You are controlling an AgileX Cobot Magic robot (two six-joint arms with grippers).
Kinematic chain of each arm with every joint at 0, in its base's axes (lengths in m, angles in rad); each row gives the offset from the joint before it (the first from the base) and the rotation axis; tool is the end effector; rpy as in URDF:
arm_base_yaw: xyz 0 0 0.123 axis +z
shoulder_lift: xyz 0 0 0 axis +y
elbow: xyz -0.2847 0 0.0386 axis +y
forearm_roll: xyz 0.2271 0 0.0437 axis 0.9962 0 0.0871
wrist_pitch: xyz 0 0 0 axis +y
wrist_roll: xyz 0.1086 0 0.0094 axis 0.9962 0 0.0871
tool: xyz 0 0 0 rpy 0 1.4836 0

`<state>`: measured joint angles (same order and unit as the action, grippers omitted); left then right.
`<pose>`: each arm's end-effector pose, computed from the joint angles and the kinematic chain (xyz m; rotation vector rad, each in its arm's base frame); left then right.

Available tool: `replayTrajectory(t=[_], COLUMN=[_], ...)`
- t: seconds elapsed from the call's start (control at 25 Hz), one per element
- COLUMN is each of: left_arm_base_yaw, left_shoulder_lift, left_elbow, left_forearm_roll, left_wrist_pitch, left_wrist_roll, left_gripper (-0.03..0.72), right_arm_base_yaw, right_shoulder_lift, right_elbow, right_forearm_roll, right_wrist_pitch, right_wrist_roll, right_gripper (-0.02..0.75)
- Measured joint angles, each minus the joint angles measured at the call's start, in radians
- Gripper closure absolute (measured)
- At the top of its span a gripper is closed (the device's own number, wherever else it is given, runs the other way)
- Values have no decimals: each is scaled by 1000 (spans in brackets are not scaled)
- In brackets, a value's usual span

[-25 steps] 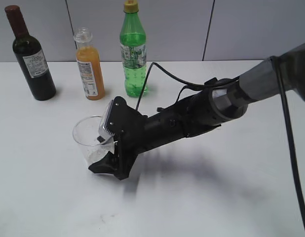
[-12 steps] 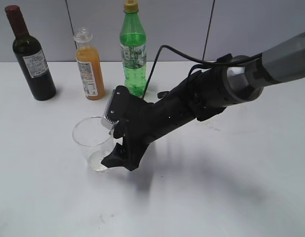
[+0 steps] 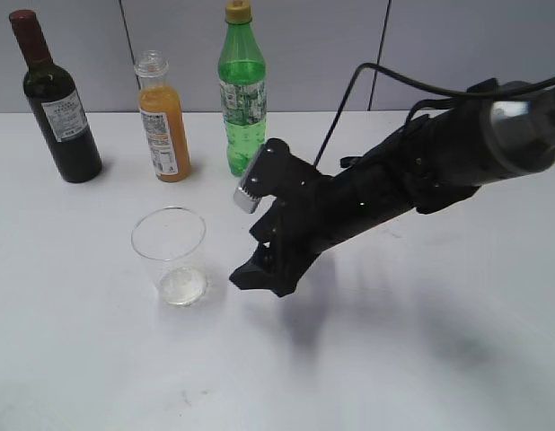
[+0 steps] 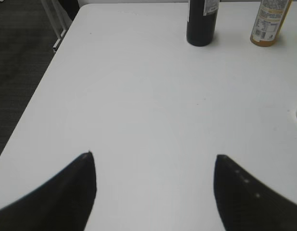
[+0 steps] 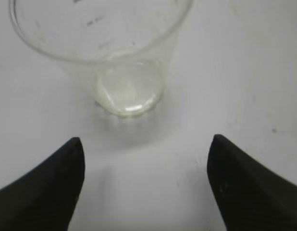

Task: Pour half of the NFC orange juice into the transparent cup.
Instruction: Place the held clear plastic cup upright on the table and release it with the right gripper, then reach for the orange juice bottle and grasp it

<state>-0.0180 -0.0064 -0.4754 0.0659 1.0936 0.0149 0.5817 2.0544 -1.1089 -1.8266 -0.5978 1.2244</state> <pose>-0.0096 0.0066 0.2492 0.0308 2.0942 0.0777 0.2867 0.2595 0.1202 -1.6112 1.9154 0.7136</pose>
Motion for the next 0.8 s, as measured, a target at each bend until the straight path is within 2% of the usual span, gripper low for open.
replayTrajectory(t=[0.24, 0.32, 0.52, 0.64, 0.8], left_arm_base_yaw=[0, 0, 0, 0, 0], left_shoulder_lift=[0, 0, 0, 0, 0], left_elbow=[0, 0, 0, 0, 0], left_forearm_roll=[0, 0, 0, 0, 0], left_wrist_pitch=[0, 0, 0, 0, 0], left_wrist_roll=[0, 0, 0, 0, 0], left_gripper=[98, 98, 98, 98, 98], right_arm_base_yaw=[-70, -86, -90, -104, -184], right_shoulder_lift=[-154, -211, -313, -325, -325], right_elbow=[88, 90, 90, 61, -21], right_forearm_roll=[-5, -5, 22, 205, 668], right_wrist_pitch=[184, 320, 852, 1102, 1181], right_wrist_roll=[1, 1, -26, -147, -448], right_gripper=[144, 144, 144, 154, 177])
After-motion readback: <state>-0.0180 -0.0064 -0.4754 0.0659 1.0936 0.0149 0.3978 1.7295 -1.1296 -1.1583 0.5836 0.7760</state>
